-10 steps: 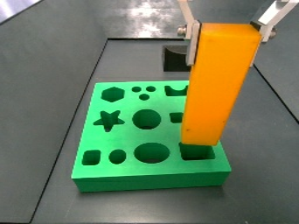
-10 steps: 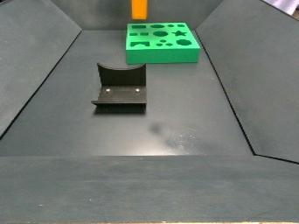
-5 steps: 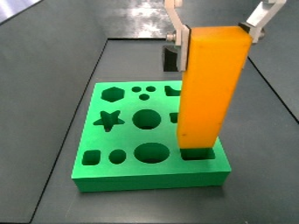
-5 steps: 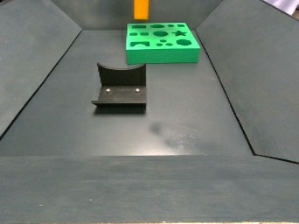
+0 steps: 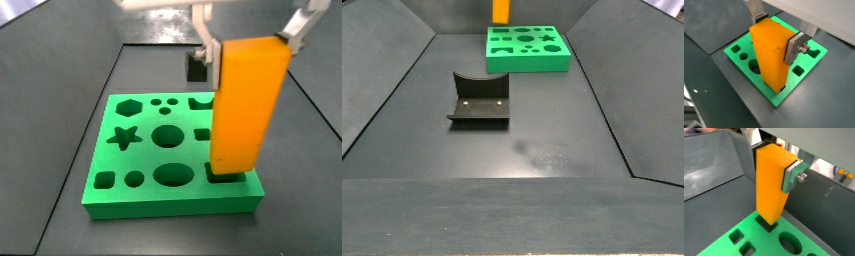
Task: Pick up the rectangle object. Move up. Place the rectangle object on the fixture. Regrasp the rectangle object. Move to above the board. Insert the rectangle object.
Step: Insert the rectangle object.
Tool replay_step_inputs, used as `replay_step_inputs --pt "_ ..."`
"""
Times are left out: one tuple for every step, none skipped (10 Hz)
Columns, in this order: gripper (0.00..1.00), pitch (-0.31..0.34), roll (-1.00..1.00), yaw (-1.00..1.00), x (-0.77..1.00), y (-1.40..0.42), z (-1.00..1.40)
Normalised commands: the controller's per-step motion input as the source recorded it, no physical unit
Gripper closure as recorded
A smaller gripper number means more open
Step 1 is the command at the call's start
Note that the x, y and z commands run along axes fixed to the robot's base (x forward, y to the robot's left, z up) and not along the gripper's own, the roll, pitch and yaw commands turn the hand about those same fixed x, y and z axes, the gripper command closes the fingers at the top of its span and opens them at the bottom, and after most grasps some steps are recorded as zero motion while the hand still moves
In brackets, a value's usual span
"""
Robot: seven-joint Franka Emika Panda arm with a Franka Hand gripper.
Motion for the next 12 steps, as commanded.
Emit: replay_step_inputs --pt "1.0 0.0 0.06 0.23 0.03 -0.04 0.0" --pt "1.0 0.0 0.0 0.0 0.01 -0.02 0.0" --pt "1.0 0.0 0.02 0.0 0.13 -0.09 -0.07" --pt "1.0 0.0 0.05 -0.02 0.13 -0.05 -0.11" --pt "1.0 0.0 0.08 -0.05 0.08 -0.03 -0.16" --pt "1.0 0.0 0.08 -0.05 0.06 -0.03 -0.17" --pt "1.0 0.0 0.07 -0.01 0.04 0.0 -0.17" --pt "1.0 0.0 0.08 0.0 0.01 0.0 -0.17" --pt "1.0 0.0 0.08 0.0 0.02 0.0 -0.17" --pt "1.0 0.0 0.09 0.0 0.01 0.0 -0.17" --pt "1.0 0.0 0.08 0.0 0.01 -0.02 -0.14" --pt "1.0 0.0 0.05 0.0 0.03 -0.05 -0.12"
